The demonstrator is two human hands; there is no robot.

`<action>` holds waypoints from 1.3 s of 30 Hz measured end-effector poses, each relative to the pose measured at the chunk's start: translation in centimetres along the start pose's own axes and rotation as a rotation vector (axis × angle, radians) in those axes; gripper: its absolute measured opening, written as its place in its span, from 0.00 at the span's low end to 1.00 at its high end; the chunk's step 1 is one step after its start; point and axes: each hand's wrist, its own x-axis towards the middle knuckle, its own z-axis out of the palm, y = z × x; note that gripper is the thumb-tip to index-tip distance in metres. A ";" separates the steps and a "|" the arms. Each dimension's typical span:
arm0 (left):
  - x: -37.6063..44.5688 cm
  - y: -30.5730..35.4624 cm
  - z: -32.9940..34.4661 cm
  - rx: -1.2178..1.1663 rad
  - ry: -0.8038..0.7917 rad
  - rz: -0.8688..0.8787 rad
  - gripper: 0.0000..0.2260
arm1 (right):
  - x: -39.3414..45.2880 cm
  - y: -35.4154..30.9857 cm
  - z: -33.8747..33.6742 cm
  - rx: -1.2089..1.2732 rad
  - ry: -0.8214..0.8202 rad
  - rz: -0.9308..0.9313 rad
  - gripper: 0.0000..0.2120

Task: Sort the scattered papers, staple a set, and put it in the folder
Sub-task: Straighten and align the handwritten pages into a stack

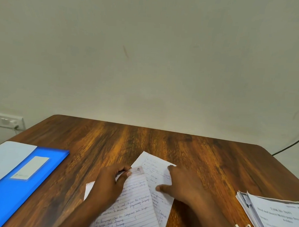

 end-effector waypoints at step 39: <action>0.1 -0.6 0.6 0.063 0.042 0.008 0.06 | 1.5 -1.2 3.2 0.828 0.145 0.210 0.25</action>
